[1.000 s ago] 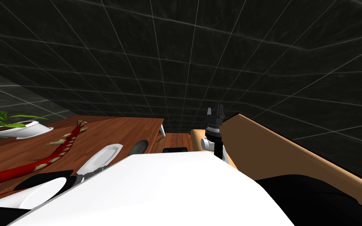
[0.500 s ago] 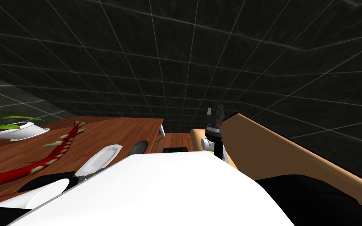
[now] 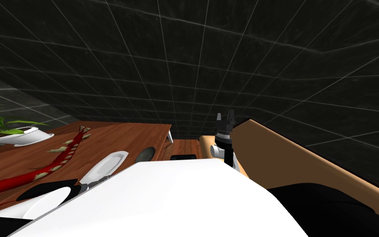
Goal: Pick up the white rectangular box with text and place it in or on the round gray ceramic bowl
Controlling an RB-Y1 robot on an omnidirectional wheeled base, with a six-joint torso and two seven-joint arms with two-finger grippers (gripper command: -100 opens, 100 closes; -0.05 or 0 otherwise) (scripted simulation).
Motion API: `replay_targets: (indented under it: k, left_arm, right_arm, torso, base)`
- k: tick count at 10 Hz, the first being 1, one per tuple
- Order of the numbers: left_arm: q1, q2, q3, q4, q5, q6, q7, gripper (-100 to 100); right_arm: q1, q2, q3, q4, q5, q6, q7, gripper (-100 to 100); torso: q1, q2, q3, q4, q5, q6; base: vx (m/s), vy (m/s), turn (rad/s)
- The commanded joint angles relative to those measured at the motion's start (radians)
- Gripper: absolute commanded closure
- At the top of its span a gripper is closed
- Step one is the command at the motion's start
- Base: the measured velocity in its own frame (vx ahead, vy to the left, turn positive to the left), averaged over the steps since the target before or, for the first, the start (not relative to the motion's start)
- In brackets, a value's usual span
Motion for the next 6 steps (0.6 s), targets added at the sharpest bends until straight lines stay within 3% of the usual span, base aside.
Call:
replay_targets:
  k: [1, 2, 3, 4, 6]
  left_arm:
    - [0.013, 0.033, 0.016, -0.021, 0.027, 0.012, 0.001, 100]
    - [0.010, 0.019, 0.009, -0.017, 0.011, 0.005, 0.004, 100]
    - [0.011, 0.020, 0.010, -0.018, 0.013, 0.006, 0.005, 0]
    - [0.008, 0.038, 0.025, -0.029, 0.016, 0.025, 0.009, 100]
    - [0.007, 0.047, 0.032, -0.034, 0.017, 0.033, 0.011, 100]
  right_arm:
    - [0.000, 0.000, 0.000, 0.000, 0.000, 0.000, 0.000, 0]
    - [0.000, 0.000, 0.000, 0.000, 0.000, 0.000, 0.000, 0]
    - [0.000, 0.000, 0.000, 0.000, 0.000, 0.000, 0.000, 0]
    - [0.000, 0.000, 0.000, 0.000, 0.000, 0.000, 0.000, 0]
    - [0.000, 0.000, 0.000, 0.000, 0.000, 0.000, 0.000, 0]
  torso:
    - [0.000, 0.000, 0.000, 0.000, 0.000, 0.000]
    - [-0.001, 0.000, 0.000, 0.000, 0.000, 0.000]
    - [0.000, 0.000, 0.000, 0.000, 0.001, 0.000]
    - [0.000, 0.000, 0.000, 0.000, 0.001, 0.000]
    - [-0.010, 0.000, 0.000, 0.000, -0.001, 0.001]
  base:
    - [0.000, -0.018, 0.078]
    - [-0.001, -0.009, 0.011]
    - [0.000, 0.000, 0.000]
    - [-0.010, -0.120, 0.030]
    - [0.001, -0.169, 0.023]
